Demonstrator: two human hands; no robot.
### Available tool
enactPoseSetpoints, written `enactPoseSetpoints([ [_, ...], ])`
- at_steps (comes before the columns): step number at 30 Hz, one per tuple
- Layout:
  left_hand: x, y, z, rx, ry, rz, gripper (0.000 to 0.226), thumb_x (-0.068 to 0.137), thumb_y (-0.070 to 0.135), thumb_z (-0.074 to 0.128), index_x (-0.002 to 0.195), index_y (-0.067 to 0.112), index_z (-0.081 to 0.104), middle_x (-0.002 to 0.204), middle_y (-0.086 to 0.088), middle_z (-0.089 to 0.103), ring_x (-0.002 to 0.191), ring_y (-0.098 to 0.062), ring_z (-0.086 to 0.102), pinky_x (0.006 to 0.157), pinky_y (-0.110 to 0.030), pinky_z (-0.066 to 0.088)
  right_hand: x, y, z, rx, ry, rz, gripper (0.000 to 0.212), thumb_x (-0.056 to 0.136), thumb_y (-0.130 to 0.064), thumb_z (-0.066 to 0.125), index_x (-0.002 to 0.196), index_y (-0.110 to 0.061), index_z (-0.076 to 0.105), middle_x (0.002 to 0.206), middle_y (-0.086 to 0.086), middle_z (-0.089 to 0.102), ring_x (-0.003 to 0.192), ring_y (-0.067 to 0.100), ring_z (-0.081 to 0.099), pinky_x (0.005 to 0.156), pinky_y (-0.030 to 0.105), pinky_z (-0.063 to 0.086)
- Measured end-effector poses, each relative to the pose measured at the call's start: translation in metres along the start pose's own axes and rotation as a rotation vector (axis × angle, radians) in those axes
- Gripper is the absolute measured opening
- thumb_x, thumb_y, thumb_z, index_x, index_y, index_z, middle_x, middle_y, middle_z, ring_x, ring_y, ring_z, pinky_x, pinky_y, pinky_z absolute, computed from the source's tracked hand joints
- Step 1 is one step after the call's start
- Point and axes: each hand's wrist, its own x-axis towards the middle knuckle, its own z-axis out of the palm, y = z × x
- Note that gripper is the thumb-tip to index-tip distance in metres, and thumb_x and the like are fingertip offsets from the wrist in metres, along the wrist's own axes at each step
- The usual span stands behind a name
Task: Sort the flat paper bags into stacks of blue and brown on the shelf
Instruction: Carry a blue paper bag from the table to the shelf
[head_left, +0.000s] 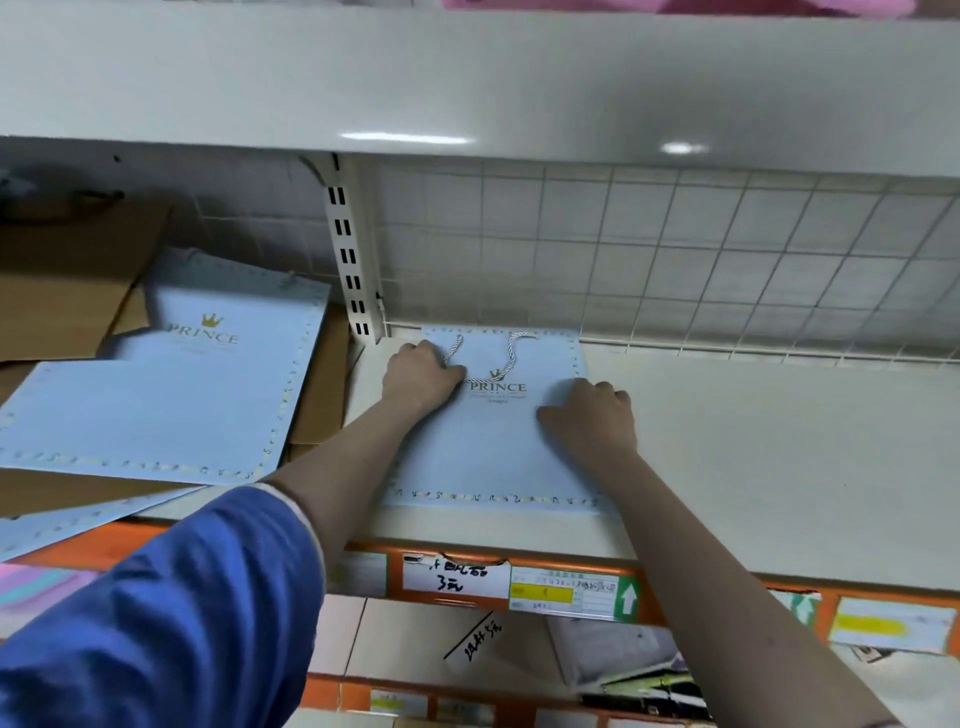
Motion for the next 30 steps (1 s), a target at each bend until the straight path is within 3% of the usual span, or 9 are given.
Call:
enactPoseSetpoints([
  [4,0.002,-0.006,0.002,0.088,0.047,0.025,0.041,0.090,0.038,0.050,0.113,0.004,0.053,0.120,-0.018,0.051,0.114,-0.035,0.043,0.091,-0.036,0.036,-0.004,-0.007,0.004,-0.044,0.042,-0.012,0.042,0.089,-0.029,0.043,0.123,-0.005,0.048,0.124,0.013,0.051,0.116,0.031,0.041,0.093,0.036,0.034],
  [10,0.000,-0.014,0.006,0.112,0.054,0.069,0.044,0.093,0.034,0.043,0.123,0.003,0.053,0.129,-0.017,0.048,0.120,-0.034,0.041,0.098,-0.036,0.033,-0.014,-0.013,0.015,-0.076,0.071,-0.047,0.046,0.093,-0.030,0.040,0.128,-0.002,0.046,0.130,0.016,0.048,0.121,0.032,0.040,0.098,0.036,0.033],
  [23,-0.001,-0.014,-0.007,0.139,-0.020,0.126,0.044,0.095,0.040,0.041,0.111,0.001,0.056,0.124,-0.017,0.050,0.114,-0.034,0.045,0.094,-0.037,0.036,-0.012,-0.014,0.006,-0.114,0.039,-0.051,0.048,0.095,-0.037,0.040,0.130,-0.005,0.047,0.132,0.014,0.048,0.123,0.031,0.040,0.100,0.035,0.032],
  [30,-0.040,-0.007,-0.018,0.336,0.208,0.206,0.047,0.096,0.041,0.041,0.126,0.006,0.049,0.132,-0.013,0.046,0.125,-0.028,0.040,0.101,-0.037,0.032,-0.017,-0.011,-0.002,-0.115,0.109,-0.115,0.046,0.095,-0.042,0.041,0.124,-0.007,0.047,0.125,0.014,0.050,0.119,0.030,0.043,0.098,0.037,0.034],
])
